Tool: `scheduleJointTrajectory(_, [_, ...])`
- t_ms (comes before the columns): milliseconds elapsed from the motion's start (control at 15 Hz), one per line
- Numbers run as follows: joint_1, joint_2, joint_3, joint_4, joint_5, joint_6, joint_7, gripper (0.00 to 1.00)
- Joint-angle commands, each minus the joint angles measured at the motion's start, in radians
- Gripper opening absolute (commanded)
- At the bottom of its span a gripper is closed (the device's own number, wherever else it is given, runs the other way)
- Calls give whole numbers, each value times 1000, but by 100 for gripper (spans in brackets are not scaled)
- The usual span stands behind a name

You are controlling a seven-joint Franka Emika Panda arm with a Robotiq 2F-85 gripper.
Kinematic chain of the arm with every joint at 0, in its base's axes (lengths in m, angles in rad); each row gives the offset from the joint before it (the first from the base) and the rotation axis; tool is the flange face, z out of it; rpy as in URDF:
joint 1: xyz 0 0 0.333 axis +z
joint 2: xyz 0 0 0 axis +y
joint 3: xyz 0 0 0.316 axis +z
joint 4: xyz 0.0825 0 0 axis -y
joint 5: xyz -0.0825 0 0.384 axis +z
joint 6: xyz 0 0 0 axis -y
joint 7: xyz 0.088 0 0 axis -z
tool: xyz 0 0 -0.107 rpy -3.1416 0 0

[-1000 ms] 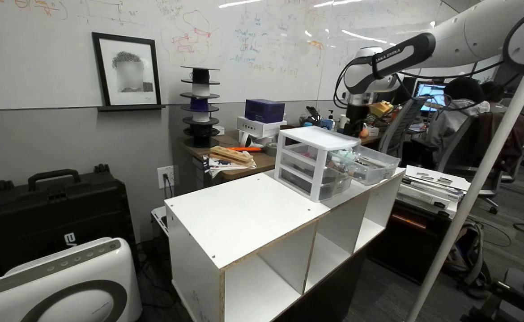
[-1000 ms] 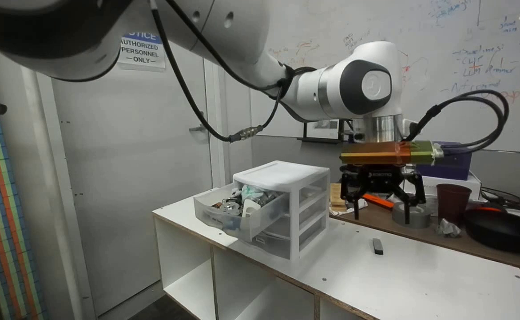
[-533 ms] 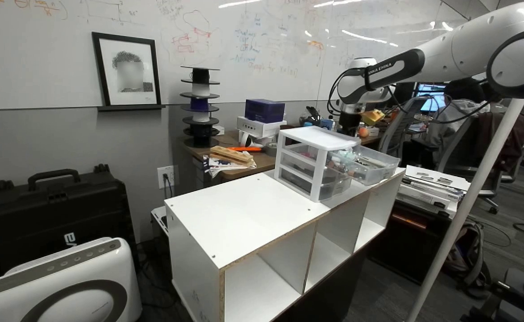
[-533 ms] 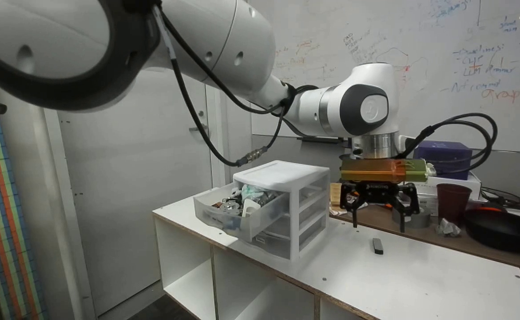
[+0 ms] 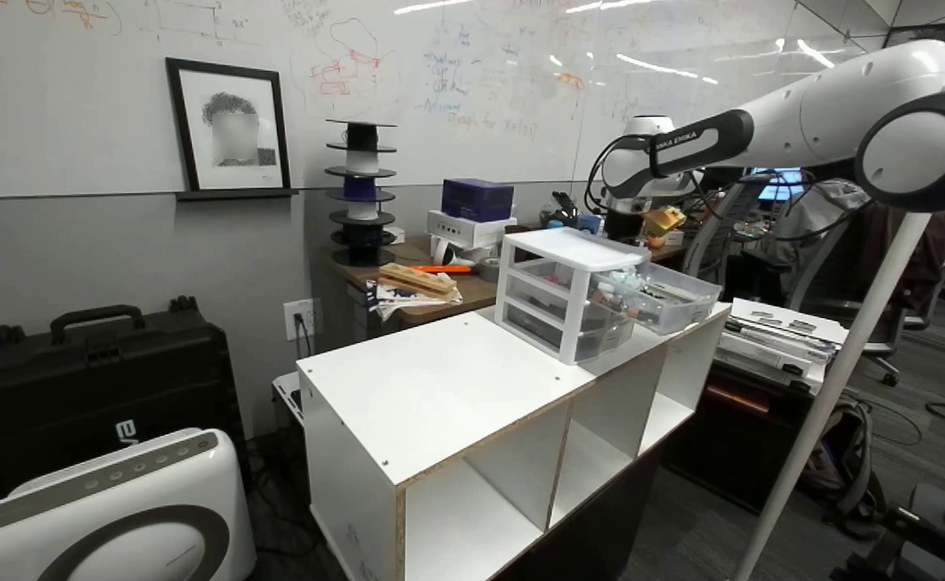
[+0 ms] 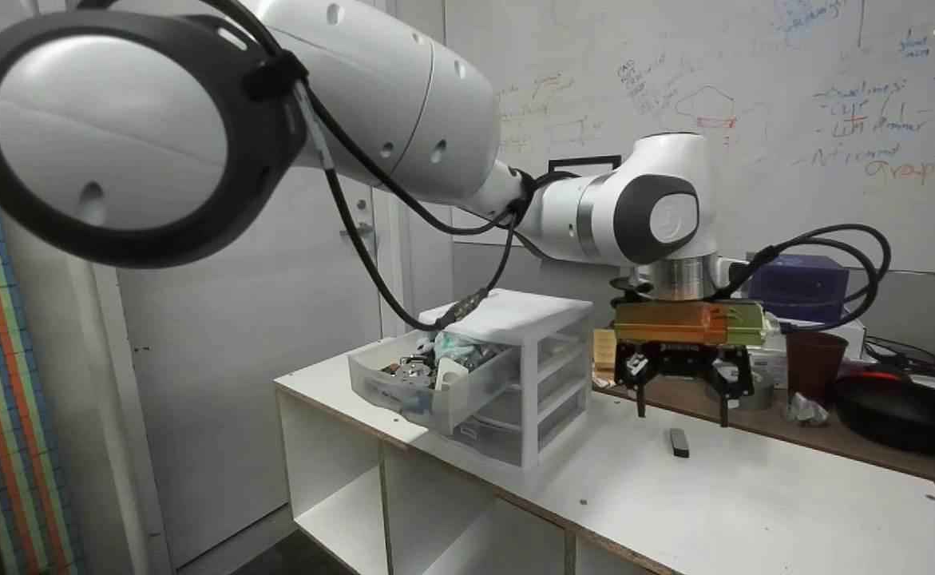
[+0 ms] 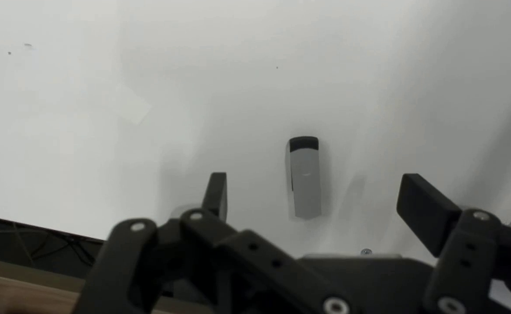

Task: Put the white object in the drawer and close the drawer

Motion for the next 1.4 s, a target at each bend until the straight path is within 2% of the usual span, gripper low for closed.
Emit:
scheduleJointTrajectory(0, [-10,76,4,117,22,-38,18,100])
scheduleJointTrajectory(333, [-16,119,9,167,33,-74,47,100])
scheduleJointTrajectory(400, [-16,126,11,176,37,-84,50,95])
scheduleJointTrajectory(467, [-17,133,11,189,40,-95,52,74])
scheduleJointTrajectory(600, [-18,150,11,210,44,-107,56,70])
scheduleJointTrajectory(800, [-18,145,16,198,40,-98,72,45])
scheduleJointTrajectory(1067, [-16,145,19,210,37,-88,80,16])
scheduleJointTrajectory(1200, [-16,143,16,210,34,-85,83,12])
scheduleJointTrajectory(1333, [-16,146,15,210,32,-81,80,16])
